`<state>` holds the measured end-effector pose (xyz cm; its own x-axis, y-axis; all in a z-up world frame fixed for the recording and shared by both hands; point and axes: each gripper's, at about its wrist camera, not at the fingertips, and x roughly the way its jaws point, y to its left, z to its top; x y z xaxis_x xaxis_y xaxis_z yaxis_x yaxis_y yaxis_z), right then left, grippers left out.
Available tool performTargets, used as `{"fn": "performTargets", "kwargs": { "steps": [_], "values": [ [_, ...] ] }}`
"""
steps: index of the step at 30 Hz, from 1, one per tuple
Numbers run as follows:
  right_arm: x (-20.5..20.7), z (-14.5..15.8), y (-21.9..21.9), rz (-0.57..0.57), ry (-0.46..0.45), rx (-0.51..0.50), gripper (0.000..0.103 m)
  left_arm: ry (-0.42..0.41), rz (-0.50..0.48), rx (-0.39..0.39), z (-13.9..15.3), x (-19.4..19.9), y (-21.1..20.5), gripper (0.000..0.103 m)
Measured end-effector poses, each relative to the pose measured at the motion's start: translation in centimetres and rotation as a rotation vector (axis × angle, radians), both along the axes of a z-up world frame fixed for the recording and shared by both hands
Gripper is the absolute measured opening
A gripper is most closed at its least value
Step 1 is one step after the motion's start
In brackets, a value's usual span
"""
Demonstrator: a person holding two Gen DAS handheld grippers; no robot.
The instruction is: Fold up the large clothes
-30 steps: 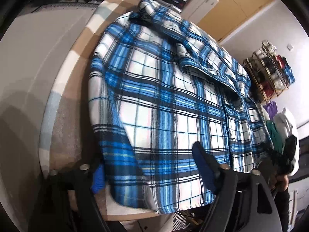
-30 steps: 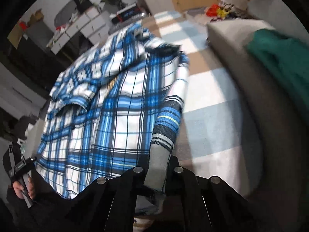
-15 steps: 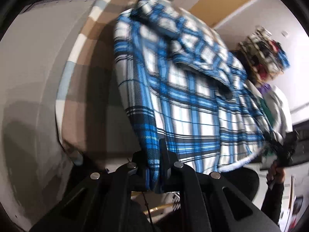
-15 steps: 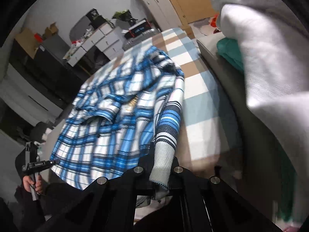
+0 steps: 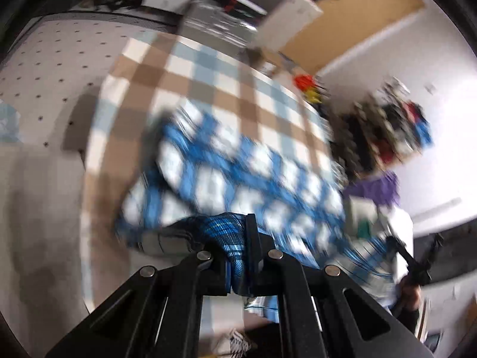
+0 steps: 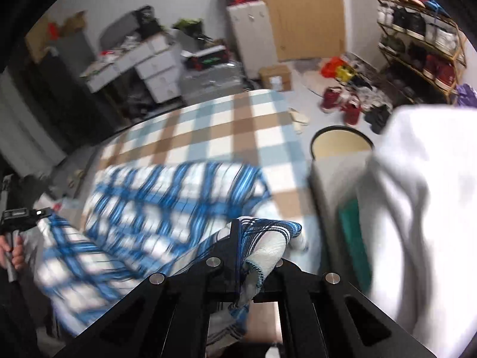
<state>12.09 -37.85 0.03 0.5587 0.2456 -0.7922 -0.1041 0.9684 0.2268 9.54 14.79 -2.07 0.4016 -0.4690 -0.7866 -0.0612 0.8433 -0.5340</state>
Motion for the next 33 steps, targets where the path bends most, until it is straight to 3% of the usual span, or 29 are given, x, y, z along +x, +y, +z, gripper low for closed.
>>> {"fn": "performTargets", "kwargs": {
  "steps": [2,4,6,11,15,16,18,20,22,23,24,25,29,33],
  "values": [
    [5.1,-1.3,0.6,-0.021,0.081,-0.053,0.003,0.058,0.064,-0.001,-1.6,5.0,1.2,0.003],
    [9.2,-3.2,0.6,-0.036,0.173,-0.07,0.003,0.118,0.109,-0.003,-3.6,7.6,1.1,0.003],
    [12.9,-5.3,0.6,-0.046,0.257,-0.071,0.005,0.161,0.091,0.035,-6.0,10.7,0.9,0.003],
    [16.5,-10.0,0.1,-0.039,0.401,-0.061,0.008,0.291,0.07,0.008,-11.2,14.3,0.7,0.003],
    [18.3,-11.4,-1.9,-0.078,0.454,0.043,0.013,0.344,0.056,-0.061,-12.0,15.0,1.2,0.003],
    [18.5,-11.4,-2.6,-0.1,0.447,0.074,0.016,0.35,0.051,-0.086,-12.1,15.1,1.6,0.003],
    [18.5,-10.7,-4.5,-0.157,0.411,0.159,0.036,0.368,0.082,-0.146,-12.0,14.6,2.6,0.004],
    [17.8,-9.4,-6.0,-0.212,0.32,0.222,0.042,0.368,0.117,-0.197,-11.5,14.2,3.3,0.006],
    [16.7,-8.2,-7.0,-0.249,0.245,0.245,0.048,0.344,0.134,-0.171,-10.3,14.1,3.0,0.019],
    [16.2,-7.7,-7.1,-0.252,0.211,0.256,0.05,0.326,0.153,-0.136,-9.4,13.6,3.2,0.039],
    [15.2,-7.0,-6.8,-0.247,0.17,0.25,0.051,0.309,0.175,-0.117,-8.8,13.3,3.6,0.068],
    [14.6,-6.5,-6.4,-0.235,0.15,0.233,0.052,0.268,0.224,-0.083,-7.7,12.6,4.1,0.081],
    [10.8,-5.1,-2.3,-0.113,0.071,0.17,0.056,0.216,0.254,0.023,-5.6,11.4,4.4,0.081],
    [5.7,-5.0,3.6,0.038,-0.004,0.222,0.062,0.208,0.174,0.09,-4.9,10.5,1.9,0.081]
  ]
}}
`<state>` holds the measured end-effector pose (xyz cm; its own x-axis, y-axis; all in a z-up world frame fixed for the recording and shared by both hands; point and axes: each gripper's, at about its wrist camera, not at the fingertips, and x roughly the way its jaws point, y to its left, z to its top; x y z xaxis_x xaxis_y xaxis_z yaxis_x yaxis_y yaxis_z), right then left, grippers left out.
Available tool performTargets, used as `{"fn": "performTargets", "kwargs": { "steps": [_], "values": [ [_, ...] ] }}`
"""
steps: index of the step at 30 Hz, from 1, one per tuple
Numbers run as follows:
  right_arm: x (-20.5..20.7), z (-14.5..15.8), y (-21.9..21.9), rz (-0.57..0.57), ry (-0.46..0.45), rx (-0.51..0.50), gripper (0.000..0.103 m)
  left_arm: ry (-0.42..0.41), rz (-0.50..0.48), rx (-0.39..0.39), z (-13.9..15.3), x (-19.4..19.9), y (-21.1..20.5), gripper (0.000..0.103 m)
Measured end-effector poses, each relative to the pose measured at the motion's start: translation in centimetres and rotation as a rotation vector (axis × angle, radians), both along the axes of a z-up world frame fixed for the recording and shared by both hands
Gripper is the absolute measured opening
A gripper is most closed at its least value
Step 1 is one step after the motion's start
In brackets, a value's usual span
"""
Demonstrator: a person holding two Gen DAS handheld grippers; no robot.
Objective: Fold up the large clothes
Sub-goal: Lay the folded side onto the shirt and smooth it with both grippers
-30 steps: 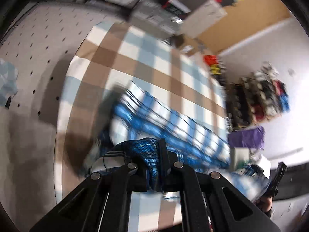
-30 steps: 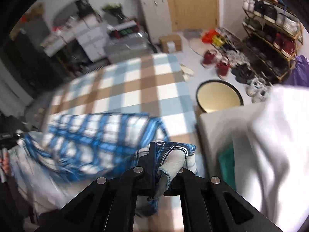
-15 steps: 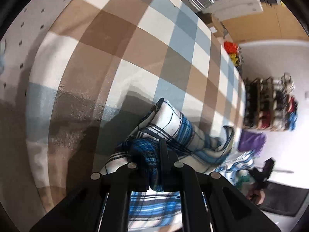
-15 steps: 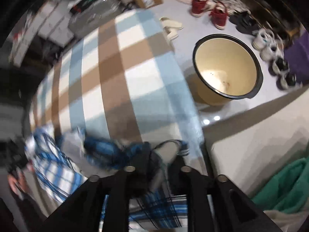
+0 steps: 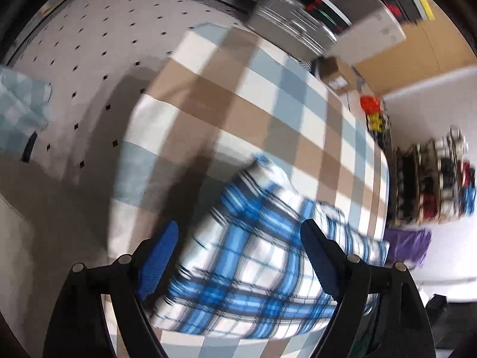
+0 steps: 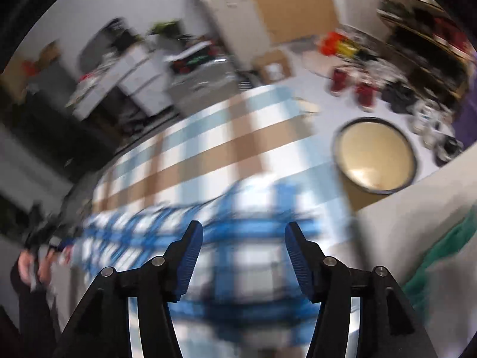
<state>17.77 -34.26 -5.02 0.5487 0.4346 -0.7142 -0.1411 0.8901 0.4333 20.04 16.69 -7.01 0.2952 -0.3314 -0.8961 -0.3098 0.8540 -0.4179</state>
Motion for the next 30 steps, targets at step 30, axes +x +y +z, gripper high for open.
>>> {"fn": "performTargets", "kwargs": {
  "steps": [30],
  "values": [
    [-0.1,-8.4,11.7,0.139,0.096,-0.297,0.069,-0.112,-0.255,0.104,-7.2,-7.0,-11.7,0.082]
  ]
}}
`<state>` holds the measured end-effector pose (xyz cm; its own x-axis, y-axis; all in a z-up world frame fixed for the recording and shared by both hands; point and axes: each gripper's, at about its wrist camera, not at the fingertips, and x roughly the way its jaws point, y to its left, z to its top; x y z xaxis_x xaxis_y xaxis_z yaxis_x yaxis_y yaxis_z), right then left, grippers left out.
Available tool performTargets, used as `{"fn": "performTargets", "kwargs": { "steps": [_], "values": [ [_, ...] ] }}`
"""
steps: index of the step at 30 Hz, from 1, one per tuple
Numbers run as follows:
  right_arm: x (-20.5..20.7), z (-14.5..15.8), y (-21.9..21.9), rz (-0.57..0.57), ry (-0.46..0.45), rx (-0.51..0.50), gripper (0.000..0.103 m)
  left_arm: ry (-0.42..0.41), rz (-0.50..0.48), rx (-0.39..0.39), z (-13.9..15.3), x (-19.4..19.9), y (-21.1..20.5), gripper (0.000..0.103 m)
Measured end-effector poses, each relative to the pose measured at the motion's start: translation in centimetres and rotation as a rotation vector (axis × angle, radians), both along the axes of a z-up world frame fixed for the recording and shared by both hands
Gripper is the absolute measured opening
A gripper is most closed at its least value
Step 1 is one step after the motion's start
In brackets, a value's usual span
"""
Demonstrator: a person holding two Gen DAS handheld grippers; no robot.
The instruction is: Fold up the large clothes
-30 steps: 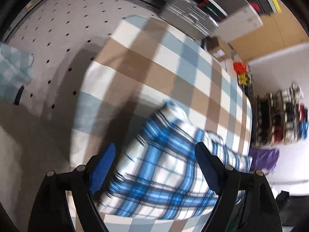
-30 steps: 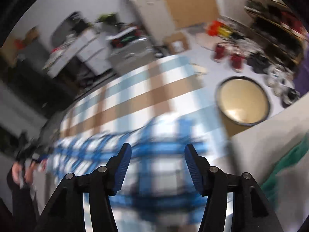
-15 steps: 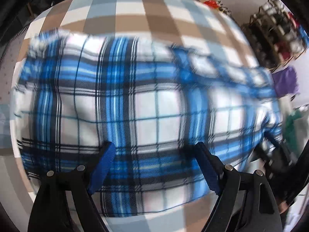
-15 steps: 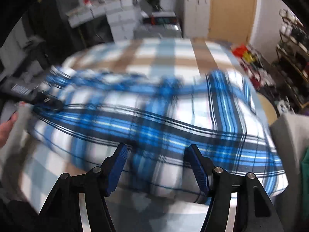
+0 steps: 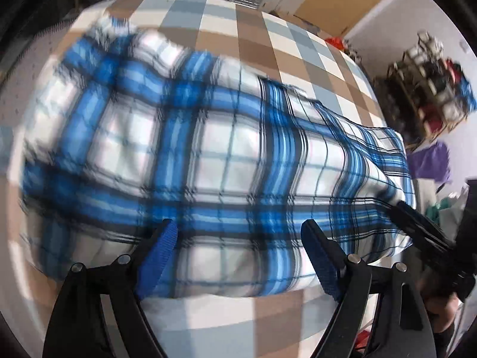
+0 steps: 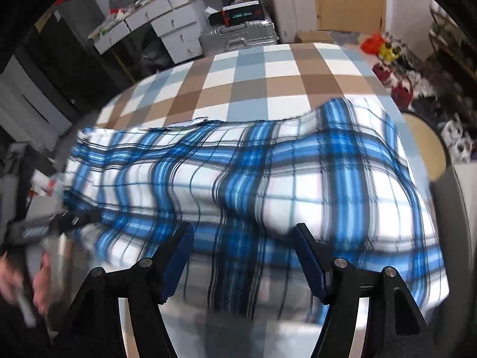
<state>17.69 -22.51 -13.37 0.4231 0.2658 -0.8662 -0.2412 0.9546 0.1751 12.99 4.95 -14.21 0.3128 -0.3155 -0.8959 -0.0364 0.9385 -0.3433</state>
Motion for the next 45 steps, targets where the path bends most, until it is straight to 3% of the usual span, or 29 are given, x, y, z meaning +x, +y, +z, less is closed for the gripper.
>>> {"fn": "performTargets", "kwargs": {
  "steps": [3,5,7,10,12,15,17,20,27,35,38,42,45],
  "values": [
    [1.4,-3.7,2.3,0.018,0.049,-0.179,0.069,-0.124,0.038,0.07,-1.9,-0.9,0.6,0.081],
    [1.3,-3.7,3.2,0.024,0.003,-0.24,0.07,-0.195,0.016,0.114,-2.2,-1.5,0.8,0.082],
    [1.7,-3.2,3.4,0.017,0.044,-0.264,0.07,-0.19,-0.045,0.177,-2.4,-1.5,0.2,0.082],
    [1.2,-0.5,3.5,-0.009,0.025,-0.181,0.066,-0.239,-0.063,0.188,-2.6,-1.5,0.3,0.083],
    [0.0,1.0,4.5,0.029,-0.008,-0.096,0.067,-0.219,-0.08,0.197,-2.6,-1.3,0.3,0.083],
    [-1.5,-0.1,6.0,0.095,0.036,-0.032,0.067,-0.222,-0.095,0.192,-2.9,-1.4,0.7,0.083],
    [-2.3,-2.4,7.3,0.116,0.057,-0.096,0.067,-0.224,-0.115,0.21,-3.0,-0.5,1.0,0.083],
    [-3.9,-4.0,8.1,0.136,-0.058,-0.164,0.068,-0.231,-0.14,0.26,-2.8,-1.2,-0.3,0.083],
    [-6.2,-4.2,7.5,0.13,-0.116,-0.151,0.068,-0.218,-0.14,0.27,-2.8,-2.0,-0.7,0.083],
    [-10.5,-4.3,6.2,0.231,-0.096,-0.113,0.07,-0.142,-0.143,0.287,-2.9,-6.7,-2.0,0.083],
    [-12.3,-3.7,5.8,0.188,-0.056,-0.131,0.068,-0.116,-0.174,0.301,-3.0,-9.1,-3.0,0.083],
    [-15.7,-0.4,5.8,0.177,-0.145,-0.013,0.071,-0.092,-0.155,0.203,-2.6,-10.6,-2.1,0.083],
    [-16.8,-1.7,7.4,0.225,-0.099,0.031,0.075,-0.113,-0.107,0.12,-2.4,-10.8,-0.2,0.084]
  ]
}}
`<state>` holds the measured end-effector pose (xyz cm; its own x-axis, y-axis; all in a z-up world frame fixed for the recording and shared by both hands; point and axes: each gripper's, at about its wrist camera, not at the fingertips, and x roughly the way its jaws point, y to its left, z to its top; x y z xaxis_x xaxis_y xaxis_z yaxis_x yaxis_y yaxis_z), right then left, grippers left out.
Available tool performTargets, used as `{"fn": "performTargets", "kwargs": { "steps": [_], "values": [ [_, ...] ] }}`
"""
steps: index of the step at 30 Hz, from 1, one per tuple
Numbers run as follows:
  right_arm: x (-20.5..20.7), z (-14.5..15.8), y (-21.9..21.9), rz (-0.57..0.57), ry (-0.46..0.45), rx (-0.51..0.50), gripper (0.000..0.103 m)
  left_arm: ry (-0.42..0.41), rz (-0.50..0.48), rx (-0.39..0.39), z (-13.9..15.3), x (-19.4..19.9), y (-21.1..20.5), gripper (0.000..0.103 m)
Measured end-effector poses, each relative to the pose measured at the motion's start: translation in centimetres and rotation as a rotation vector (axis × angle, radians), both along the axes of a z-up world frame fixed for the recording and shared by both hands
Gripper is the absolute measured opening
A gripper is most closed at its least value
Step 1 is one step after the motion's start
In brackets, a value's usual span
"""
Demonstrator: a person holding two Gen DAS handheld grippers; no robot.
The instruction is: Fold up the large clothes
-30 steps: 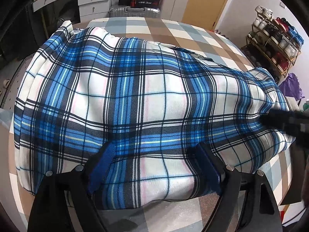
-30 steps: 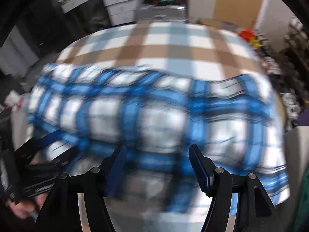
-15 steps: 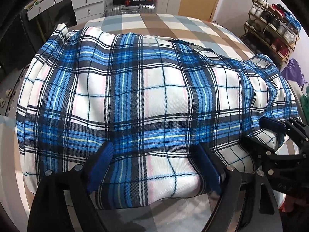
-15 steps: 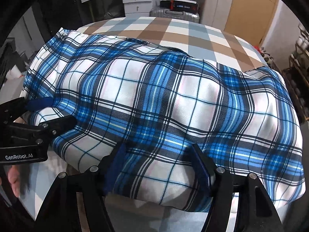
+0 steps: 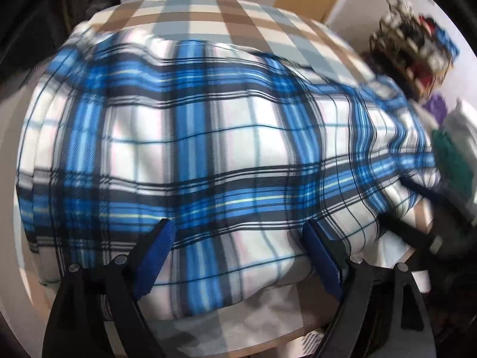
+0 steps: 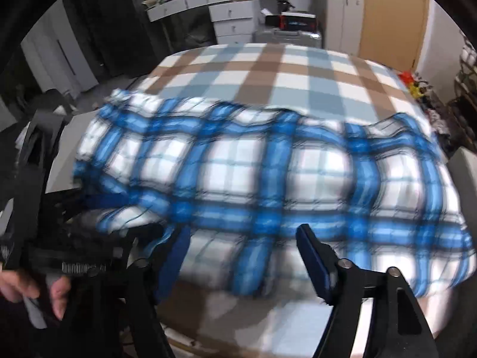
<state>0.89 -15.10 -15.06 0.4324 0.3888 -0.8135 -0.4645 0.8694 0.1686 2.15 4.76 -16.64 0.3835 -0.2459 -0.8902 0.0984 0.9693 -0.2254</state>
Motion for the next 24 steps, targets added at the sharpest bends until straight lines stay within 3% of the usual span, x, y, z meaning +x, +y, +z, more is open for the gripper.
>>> {"fn": "performTargets", "kwargs": {
  "steps": [2,4,6,8,12,14,16,18,21,24],
  "values": [
    [0.1,-2.3,0.9,-0.003,0.015,-0.067,0.076,-0.025,-0.005,-0.019,0.0,0.0,0.4,0.084],
    [-0.6,-2.8,1.4,0.008,-0.07,-0.098,0.08,-0.048,-0.018,0.012,0.0,0.0,0.1,0.084],
    [-0.7,-2.5,1.6,0.011,-0.062,-0.114,0.079,-0.065,-0.019,0.049,0.0,-0.2,-0.3,0.084],
    [-0.7,-1.4,0.4,-0.004,-0.071,-0.043,0.071,-0.064,-0.013,0.065,-0.1,-0.1,-0.5,0.084],
    [-0.4,0.7,-4.9,-0.178,-0.149,0.091,0.07,-0.065,0.004,0.096,-0.2,0.3,-0.8,0.086],
    [0.0,0.4,-7.8,-0.345,-0.117,0.066,0.073,-0.076,-0.013,0.183,-0.6,0.2,-1.7,0.09],
    [0.6,-1.1,-9.2,-0.426,-0.047,0.029,0.074,-0.079,0.0,0.206,-0.8,0.4,-2.1,0.093],
    [1.7,-2.8,-9.1,-0.407,0.033,-0.017,0.074,-0.069,0.012,0.202,-0.9,0.5,-1.6,0.095],
    [2.0,-3.0,-7.9,-0.377,0.014,-0.087,0.076,-0.068,0.026,0.225,-1.1,0.7,-1.5,0.101],
    [1.6,-2.3,-8.8,-0.424,0.034,0.039,0.077,-0.084,0.039,0.226,-1.2,0.6,-1.4,0.102]
  ]
}}
